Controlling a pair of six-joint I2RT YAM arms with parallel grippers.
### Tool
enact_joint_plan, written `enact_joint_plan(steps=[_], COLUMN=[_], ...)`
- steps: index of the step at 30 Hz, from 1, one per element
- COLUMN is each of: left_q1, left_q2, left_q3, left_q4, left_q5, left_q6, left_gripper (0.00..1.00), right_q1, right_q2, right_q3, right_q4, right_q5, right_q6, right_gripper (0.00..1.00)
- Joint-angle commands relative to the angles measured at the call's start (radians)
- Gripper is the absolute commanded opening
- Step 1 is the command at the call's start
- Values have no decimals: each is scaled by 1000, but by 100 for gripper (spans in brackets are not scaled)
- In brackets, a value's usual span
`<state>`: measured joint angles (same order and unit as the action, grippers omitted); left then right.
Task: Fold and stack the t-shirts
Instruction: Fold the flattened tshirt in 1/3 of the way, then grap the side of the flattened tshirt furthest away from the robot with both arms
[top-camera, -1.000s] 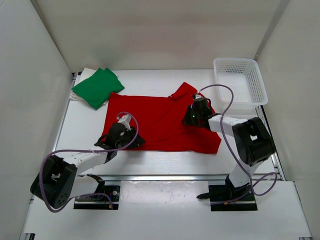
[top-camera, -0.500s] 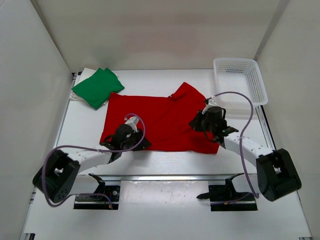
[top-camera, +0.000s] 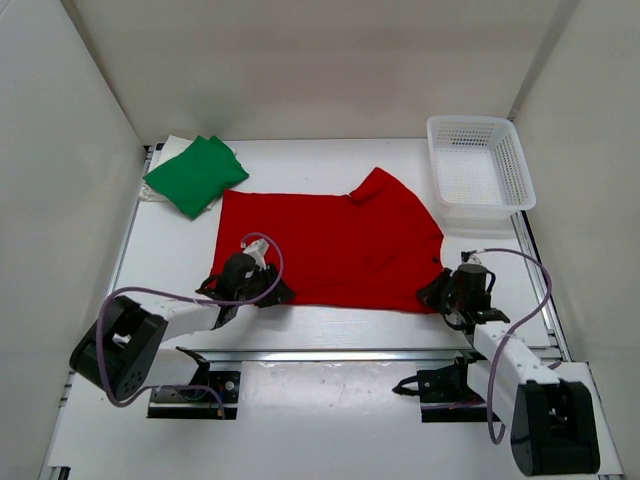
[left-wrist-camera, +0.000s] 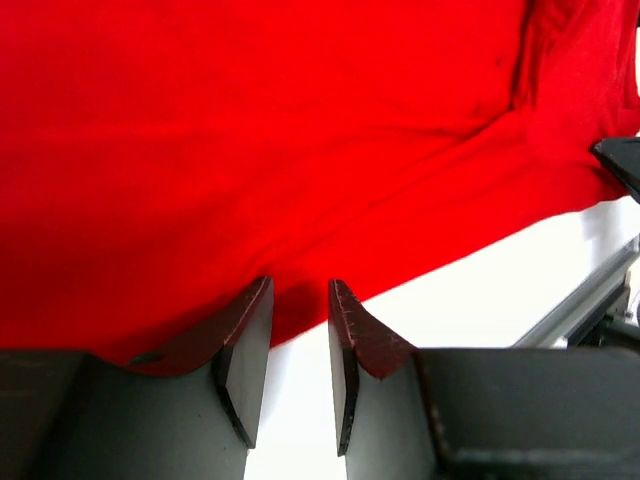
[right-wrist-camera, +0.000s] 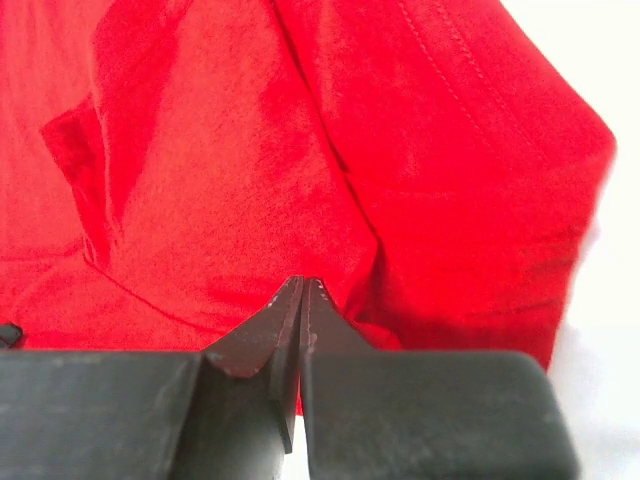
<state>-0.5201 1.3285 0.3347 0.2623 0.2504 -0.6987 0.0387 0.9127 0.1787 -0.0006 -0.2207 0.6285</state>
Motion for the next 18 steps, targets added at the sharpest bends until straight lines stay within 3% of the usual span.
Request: enact_joint_plan(steps=[1, 3, 8, 13, 18], left_q1=[-23, -73, -97, -8, 165], left_q2=[-78, -112, -256, -328, -241], left_q3=[-78, -118, -160, -28, 115], left_q4=[-40, -28, -70, -184, -212], left_q5=[-8, -23, -36, -43, -1], left_q6=[-14, -56, -134, -53, 21], left_gripper=[39, 39, 41, 43, 42], right_q1=[36, 43, 147, 274, 406], right_q2=[-95, -141, -199, 1, 340], right_q3=[-22, -15, 54, 223, 372], right_q4=[-185, -274, -230, -113, 72], right_q5=[58, 66, 73, 101, 96], right_q6=[31, 30, 54, -39, -84], right_gripper=[0, 0, 0, 0, 0])
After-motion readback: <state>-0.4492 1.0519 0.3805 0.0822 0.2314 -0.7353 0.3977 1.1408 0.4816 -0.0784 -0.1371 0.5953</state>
